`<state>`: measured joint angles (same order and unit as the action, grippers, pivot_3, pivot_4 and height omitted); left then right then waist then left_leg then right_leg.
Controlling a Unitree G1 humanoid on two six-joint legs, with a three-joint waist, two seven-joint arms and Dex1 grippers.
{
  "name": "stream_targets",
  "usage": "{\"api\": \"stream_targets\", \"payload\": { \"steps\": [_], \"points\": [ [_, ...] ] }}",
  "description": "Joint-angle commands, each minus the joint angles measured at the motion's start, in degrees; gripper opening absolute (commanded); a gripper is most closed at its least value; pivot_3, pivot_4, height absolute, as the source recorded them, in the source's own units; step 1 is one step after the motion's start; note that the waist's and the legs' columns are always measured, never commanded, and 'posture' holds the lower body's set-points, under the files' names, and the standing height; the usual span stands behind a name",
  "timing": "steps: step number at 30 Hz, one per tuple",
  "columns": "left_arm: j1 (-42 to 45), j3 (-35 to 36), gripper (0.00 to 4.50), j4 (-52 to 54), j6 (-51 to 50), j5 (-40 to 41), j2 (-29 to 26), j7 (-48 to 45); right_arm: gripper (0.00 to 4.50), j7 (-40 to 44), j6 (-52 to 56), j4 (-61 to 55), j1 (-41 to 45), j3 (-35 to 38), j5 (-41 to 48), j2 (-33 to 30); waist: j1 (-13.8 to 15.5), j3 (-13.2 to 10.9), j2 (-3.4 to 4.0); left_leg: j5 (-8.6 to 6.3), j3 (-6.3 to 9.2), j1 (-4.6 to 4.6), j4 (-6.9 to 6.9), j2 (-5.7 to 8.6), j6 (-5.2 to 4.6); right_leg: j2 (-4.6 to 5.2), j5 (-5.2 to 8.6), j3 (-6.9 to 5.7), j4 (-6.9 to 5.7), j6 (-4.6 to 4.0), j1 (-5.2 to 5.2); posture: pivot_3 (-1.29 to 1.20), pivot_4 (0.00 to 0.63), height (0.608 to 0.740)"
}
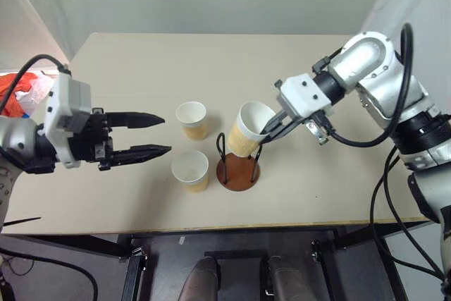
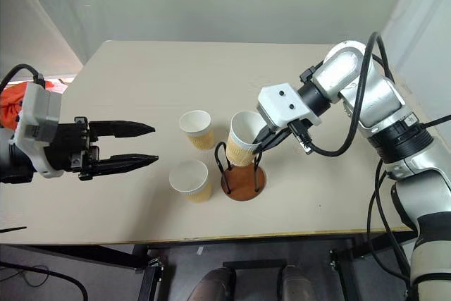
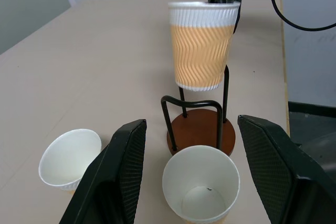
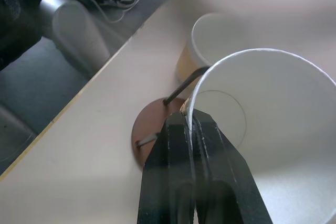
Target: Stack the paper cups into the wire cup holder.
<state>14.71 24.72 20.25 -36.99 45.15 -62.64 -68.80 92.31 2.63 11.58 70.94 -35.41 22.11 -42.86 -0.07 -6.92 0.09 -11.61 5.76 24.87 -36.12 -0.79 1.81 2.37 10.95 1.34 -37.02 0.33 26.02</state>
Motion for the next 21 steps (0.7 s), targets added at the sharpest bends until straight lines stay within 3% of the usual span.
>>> {"api": "stream_targets", "payload": {
  "steps": [1,3,7,14,17,21],
  "points": [
    [0.3,1.9,3.05,1.7,-0.1,0.9,-1.2,0.0,0.42,0.2,-1.4,1.4,2.0,0.2,-1.3,0.9,0.0,0.0,0.00,0.00,0.00,-0.01,-0.01,0.00,0.00,0.00,0.00,0.00,-0.01,-0.01,0.00,0.00,0.150,0.740],
    [0.1,1.5,3.05,1.7,0.1,0.3,-2.4,-0.9,0.83,0.2,-1.4,1.8,2.0,0.6,-1.7,1.4,0.0,0.0,0.00,0.00,0.00,-0.02,-0.02,0.00,0.00,0.00,-0.03,0.00,-0.01,-0.05,-0.01,0.00,0.150,0.740],
    [0.1,-0.8,3.05,0.8,2.0,-2.6,-5.3,-3.7,2.14,0.2,-0.8,2.3,2.0,2.0,-2.3,2.3,0.0,0.0,0.00,0.00,0.00,-0.02,-0.02,0.00,0.01,0.00,-0.02,0.00,0.00,-0.08,-0.01,0.00,0.150,0.740],
    [7.0,-14.0,3.05,0.1,7.3,-8.7,-9.0,-10.9,4.36,-2.2,8.6,1.6,0.3,10.8,2.0,4.8,0.2,0.0,-0.01,-0.02,0.03,0.04,-0.03,0.01,0.03,0.00,-0.01,-0.01,0.01,-0.21,0.03,0.00,0.150,0.740],
    [13.9,-23.2,3.05,-1.5,10.1,-13.9,-7.6,-14.5,4.36,-7.8,18.8,-0.6,-2.8,18.0,8.1,6.7,0.2,0.0,-0.01,-0.02,0.01,0.04,-0.04,0.02,0.03,0.00,0.00,0.03,0.02,-0.27,0.05,0.00,0.150,0.740],
    [20.5,-33.0,3.05,-4.8,14.1,-21.1,-5.4,-19.6,4.36,-10.4,24.9,-7.5,-10.4,21.2,8.3,4.0,0.7,0.1,-0.10,-0.03,0.09,0.04,-0.05,0.04,0.02,0.00,0.05,-0.01,0.05,-0.36,-0.05,0.00,0.150,0.740]
  ]
}}
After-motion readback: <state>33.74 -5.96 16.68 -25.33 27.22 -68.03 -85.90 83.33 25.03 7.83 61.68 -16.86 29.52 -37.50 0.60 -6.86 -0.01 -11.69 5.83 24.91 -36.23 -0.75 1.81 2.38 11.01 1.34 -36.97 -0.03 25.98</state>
